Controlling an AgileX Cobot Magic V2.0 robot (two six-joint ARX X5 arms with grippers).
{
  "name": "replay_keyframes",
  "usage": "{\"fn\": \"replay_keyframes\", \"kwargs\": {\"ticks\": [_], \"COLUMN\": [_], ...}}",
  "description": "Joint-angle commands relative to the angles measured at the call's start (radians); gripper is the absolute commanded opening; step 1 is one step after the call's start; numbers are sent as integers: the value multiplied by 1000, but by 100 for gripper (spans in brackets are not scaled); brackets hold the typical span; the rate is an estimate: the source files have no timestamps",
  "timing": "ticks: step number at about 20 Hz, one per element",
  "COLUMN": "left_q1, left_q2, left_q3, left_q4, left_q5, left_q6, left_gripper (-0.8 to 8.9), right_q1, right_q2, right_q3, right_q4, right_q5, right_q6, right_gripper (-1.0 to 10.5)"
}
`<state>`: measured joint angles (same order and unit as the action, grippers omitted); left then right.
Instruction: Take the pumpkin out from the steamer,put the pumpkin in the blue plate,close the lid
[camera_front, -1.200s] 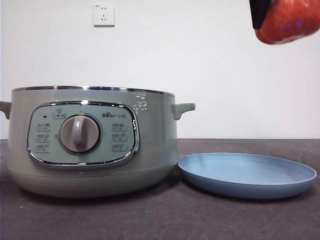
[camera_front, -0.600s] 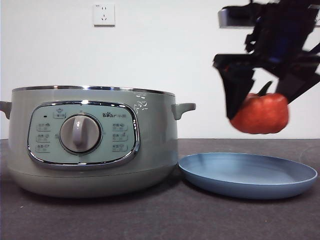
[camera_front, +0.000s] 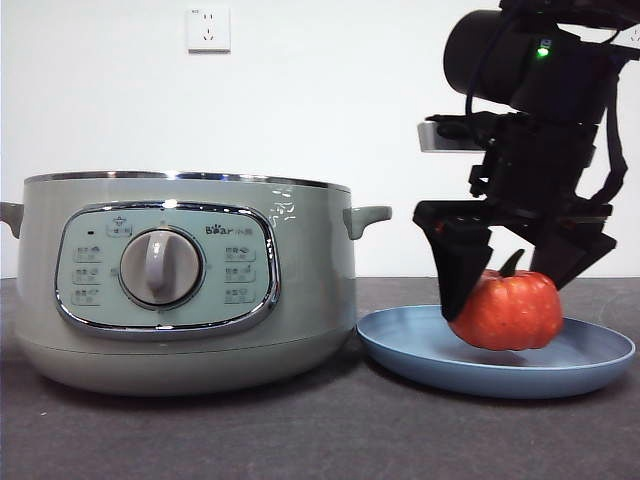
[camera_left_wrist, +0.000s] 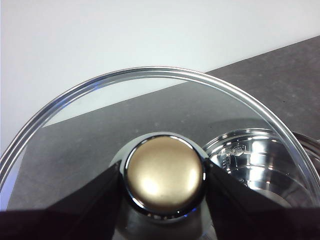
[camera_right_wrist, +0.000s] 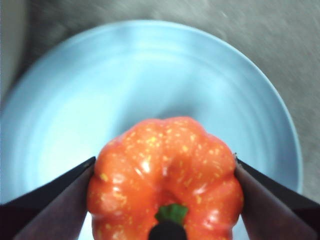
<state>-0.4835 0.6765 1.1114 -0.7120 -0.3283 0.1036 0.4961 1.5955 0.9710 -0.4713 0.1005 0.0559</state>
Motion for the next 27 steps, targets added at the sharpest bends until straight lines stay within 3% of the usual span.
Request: {"fn": "replay_keyframes", "kwargs": {"ticks": [1, 3, 12, 27], "left_q1": [0, 0, 0, -2], "left_q2": [2, 16, 220, 536], "left_q3": [10, 10, 10, 10], "left_q4": [57, 56, 84, 265], "left_q5": [3, 44, 270, 441], "left_q6": [-15, -29, -31, -55], "left_gripper": [-9, -9, -9, -9], "right_q1": [-15, -32, -31, -31], "right_q2": [6, 6, -24, -610], "right_q3": [-10, -10, -8, -8], "right_q4": [-6, -9, -47, -80], "right_q5": [-56, -106, -102, -99], "right_q6": [-5, -5, 2, 49], "right_gripper": [461, 511, 509, 504]}}
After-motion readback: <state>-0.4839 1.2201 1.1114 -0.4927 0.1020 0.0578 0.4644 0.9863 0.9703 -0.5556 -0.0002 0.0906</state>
